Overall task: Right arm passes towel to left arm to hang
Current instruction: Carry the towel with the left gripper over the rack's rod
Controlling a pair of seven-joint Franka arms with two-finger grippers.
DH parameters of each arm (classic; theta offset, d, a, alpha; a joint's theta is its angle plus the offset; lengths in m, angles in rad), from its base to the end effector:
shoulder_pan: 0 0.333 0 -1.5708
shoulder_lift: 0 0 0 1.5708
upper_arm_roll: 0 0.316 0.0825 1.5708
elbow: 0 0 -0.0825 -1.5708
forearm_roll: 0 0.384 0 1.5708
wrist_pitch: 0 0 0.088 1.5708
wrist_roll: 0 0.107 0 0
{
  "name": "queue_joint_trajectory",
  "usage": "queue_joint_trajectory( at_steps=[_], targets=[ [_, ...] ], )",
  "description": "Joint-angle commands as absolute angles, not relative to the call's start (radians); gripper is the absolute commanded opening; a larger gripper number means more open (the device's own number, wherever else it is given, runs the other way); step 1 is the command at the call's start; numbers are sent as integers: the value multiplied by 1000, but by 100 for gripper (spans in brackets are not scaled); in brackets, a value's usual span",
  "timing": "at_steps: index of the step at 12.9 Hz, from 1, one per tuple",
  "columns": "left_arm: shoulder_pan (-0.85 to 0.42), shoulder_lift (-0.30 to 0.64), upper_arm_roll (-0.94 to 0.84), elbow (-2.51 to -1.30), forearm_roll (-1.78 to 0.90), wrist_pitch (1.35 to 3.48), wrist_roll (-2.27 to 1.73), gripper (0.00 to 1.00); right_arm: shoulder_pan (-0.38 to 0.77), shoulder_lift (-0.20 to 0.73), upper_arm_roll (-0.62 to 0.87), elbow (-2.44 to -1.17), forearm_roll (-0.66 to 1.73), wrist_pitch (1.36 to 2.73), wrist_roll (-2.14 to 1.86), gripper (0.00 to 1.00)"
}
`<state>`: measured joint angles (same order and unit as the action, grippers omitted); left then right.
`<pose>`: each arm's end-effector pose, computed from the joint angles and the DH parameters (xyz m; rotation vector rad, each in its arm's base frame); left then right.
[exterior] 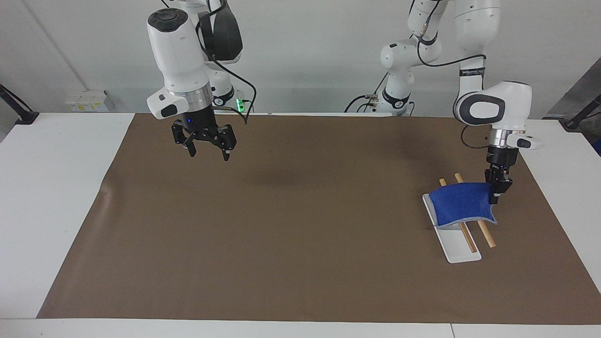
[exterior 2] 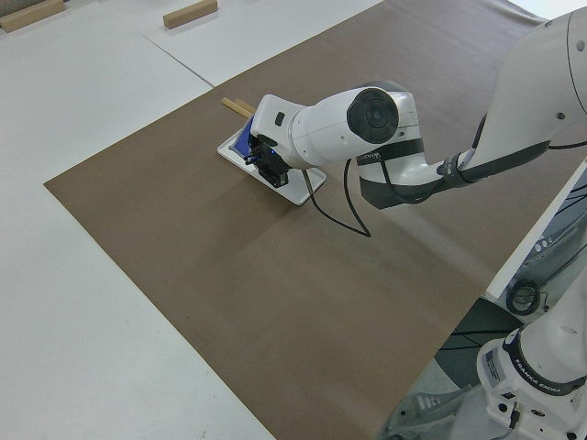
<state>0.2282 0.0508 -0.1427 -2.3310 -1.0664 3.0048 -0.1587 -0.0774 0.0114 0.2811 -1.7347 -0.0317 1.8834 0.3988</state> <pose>0.5220 0.1088 0.3613 2.0791 1.5256 0.6982 0.5690 0.1143 0.5686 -3.1058 0.2923 -0.2183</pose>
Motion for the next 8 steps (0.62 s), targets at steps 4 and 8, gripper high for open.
queue_joint_trajectory(
  at_steps=[4,8],
  targets=[
    [201,6,-147,-2404,-1078,3004,-86,0,40,-18,106,-1675,-32,1750,307,100],
    [178,0,-147,-2425,-1078,3011,-68,0,43,-44,98,-1700,-32,1707,284,100]
  ],
)
